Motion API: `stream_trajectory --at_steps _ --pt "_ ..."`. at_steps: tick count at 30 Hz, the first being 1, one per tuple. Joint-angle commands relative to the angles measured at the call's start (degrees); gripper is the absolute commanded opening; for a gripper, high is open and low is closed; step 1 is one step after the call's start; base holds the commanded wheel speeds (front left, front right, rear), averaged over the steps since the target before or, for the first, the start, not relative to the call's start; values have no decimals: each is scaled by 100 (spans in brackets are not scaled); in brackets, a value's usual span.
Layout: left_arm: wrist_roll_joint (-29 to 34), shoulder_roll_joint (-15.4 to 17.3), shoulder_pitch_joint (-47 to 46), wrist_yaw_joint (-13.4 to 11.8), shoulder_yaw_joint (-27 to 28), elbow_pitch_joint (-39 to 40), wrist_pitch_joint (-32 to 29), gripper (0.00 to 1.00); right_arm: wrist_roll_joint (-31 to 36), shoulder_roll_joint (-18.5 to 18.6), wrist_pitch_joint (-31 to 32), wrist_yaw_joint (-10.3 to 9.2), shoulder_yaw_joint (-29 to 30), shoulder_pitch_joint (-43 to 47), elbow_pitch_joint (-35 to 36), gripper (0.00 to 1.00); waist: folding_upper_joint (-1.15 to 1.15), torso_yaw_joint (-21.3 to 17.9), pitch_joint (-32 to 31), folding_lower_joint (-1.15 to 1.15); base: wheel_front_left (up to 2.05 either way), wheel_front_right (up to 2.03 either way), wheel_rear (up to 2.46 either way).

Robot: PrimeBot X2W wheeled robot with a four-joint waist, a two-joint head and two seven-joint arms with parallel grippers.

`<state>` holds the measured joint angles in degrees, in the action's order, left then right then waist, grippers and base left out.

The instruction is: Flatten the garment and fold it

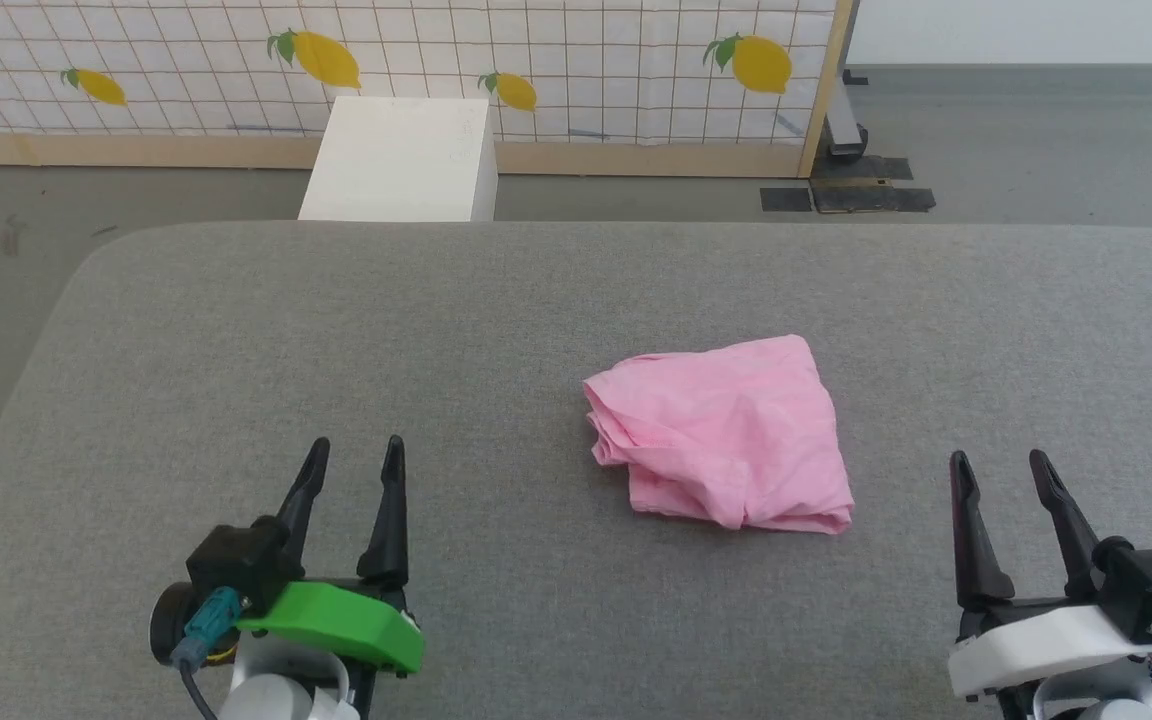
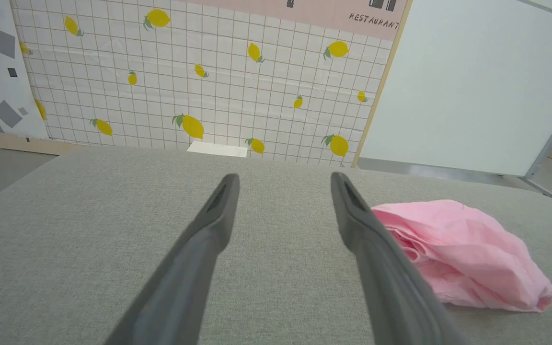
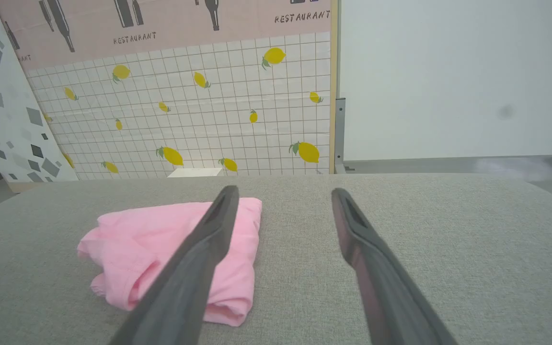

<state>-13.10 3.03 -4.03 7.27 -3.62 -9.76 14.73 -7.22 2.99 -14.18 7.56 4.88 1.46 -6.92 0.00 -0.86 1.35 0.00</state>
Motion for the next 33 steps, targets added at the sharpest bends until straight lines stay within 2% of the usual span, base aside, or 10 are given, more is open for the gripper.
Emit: stream_trajectory --at_steps 1,6,8,10,13,16,19,24,28,33 --pt "18 -15 64 -1 -4 -17 27 100 -6 -11 -47 -8 14 60 -15 100 0 3 -2 0 0 0 0" --pt "7 -15 72 -9 -11 -16 27 100 -154 -11 3 -8 -24 31 -39 100 0 -2 -12 0 0 0 0" --pt "7 -15 76 -19 -11 -3 27 100 -979 -11 178 -8 -40 -60 -153 100 0 -14 -3 0 0 0 0" --pt "14 -15 76 -23 1 14 27 100 -2342 -11 555 -8 -40 -241 -323 100 0 -39 21 0 0 0 0" --pt "33 -15 57 -22 18 40 27 100 -4031 -11 1594 -8 10 -639 -650 100 0 -65 88 0 0 0 0" --pt "50 -15 4 -19 25 65 27 100 -4929 -11 2726 -8 302 -1122 -1157 100 0 -60 183 0 0 0 0" --pt "63 -15 -62 -15 29 86 27 100 -5483 -11 3646 -8 650 -1628 -1813 100 0 -24 279 0 0 0 0" --pt "79 -15 -199 -6 15 114 27 100 -5428 50 4826 -8 1343 -2721 -3398 100 0 131 457 0 0 0 0" --pt "76 -15 -260 0 -27 136 27 100 -4923 196 5216 -8 1612 -3459 -4409 100 0 279 560 0 0 0 0" --pt "70 -15 -306 4 -58 151 27 100 -4342 266 5460 -8 1699 -4058 -5209 100 0 461 661 0 0 0 0"
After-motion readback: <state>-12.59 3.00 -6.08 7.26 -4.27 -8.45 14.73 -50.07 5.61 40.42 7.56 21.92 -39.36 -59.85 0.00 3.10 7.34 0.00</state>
